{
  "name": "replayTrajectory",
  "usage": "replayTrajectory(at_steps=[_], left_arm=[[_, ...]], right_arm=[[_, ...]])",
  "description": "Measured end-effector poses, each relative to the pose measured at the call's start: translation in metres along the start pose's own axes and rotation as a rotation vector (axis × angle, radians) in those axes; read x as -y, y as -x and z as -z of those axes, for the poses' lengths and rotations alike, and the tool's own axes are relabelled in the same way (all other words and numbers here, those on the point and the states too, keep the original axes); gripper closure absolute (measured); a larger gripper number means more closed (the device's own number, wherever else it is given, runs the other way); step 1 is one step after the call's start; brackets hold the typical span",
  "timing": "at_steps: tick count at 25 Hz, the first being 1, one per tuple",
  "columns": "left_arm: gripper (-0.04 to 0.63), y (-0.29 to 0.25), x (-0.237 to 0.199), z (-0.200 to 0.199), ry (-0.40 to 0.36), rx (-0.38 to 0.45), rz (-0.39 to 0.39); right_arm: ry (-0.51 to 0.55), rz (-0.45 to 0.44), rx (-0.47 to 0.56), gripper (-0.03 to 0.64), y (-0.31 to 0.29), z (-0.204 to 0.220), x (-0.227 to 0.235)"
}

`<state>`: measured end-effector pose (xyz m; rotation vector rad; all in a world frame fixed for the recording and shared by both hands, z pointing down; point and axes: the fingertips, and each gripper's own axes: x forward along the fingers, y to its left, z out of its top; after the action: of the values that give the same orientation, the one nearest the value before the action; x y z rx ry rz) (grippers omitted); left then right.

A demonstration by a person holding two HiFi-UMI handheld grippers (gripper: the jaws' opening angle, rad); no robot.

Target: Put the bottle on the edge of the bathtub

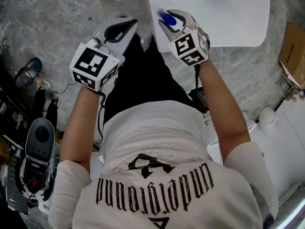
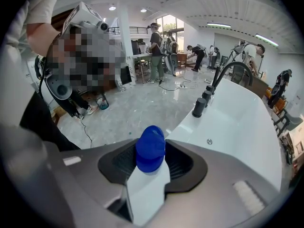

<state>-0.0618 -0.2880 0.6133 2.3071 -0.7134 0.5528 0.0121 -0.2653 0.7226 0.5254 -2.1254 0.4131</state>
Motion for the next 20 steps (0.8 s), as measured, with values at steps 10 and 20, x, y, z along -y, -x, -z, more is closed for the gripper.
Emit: replayTrajectory(at_steps=[10, 20], left_arm=[[0.589, -0.011, 0.033, 0.005, -0.010, -0.001, 0.008], [0.589, 0.015, 0.051, -0.004, -0.055, 0.035, -0.016]], right_arm=[[-0.007, 0.008, 0.007, 0.405, 0.015, 0.020, -0.005], [0.007, 0.040, 0.071, 0.390, 0.053, -0.010, -0.015]])
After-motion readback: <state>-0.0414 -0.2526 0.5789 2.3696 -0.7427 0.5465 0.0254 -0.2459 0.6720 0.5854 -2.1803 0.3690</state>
